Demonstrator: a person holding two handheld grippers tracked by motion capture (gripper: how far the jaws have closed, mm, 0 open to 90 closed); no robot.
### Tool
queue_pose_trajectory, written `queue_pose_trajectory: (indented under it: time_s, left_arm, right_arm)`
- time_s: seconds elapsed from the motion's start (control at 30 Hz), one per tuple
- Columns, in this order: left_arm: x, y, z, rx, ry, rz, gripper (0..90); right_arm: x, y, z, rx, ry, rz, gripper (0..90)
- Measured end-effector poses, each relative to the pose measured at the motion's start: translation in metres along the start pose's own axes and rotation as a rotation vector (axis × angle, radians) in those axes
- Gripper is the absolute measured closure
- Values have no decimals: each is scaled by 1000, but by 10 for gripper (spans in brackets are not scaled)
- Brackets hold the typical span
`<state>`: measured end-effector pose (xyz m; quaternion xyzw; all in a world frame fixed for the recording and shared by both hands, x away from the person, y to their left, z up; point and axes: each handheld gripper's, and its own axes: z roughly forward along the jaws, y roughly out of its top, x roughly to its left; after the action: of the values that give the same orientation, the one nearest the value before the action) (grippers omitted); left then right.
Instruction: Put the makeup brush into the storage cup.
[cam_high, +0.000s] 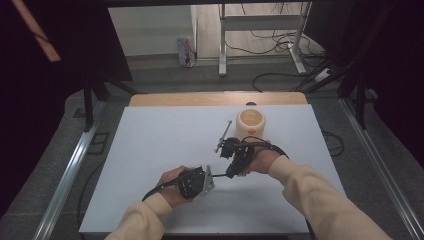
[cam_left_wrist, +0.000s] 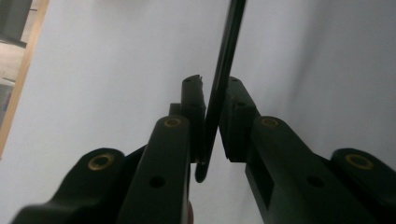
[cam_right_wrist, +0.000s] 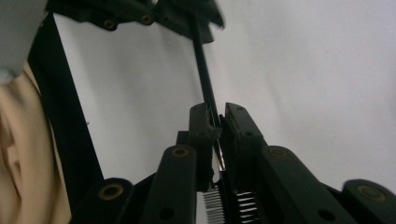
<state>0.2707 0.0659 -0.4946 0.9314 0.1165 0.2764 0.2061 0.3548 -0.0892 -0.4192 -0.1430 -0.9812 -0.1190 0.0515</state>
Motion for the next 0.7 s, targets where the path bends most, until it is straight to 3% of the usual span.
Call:
queue_pose_trajectory:
  time_s: [0.17,0.23,0.3,0.33,0.5,0.7]
  left_arm:
    - [-1,0,1,-3,-38,-10,849]
    - [-2,0,1,3,-44,-6,849]
    - [-2,0,1,0,-48,-10,849]
    - [-2,0,1,0,-46,-15,849]
    - [0,-2,0,11,-48,-33,850]
    - [5,-6,-2,12,-40,-72,850]
  right_arm:
    - [-3,0,-3,-16,-2,12,722]
    - [-4,0,-3,-25,-6,14,652]
    - [-6,0,-8,-68,-58,36,541]
    - [-6,0,-8,-68,-58,36,541]
    - [-12,-6,-25,-174,-92,113,378]
    - [-18,-25,-50,-362,-128,188,330]
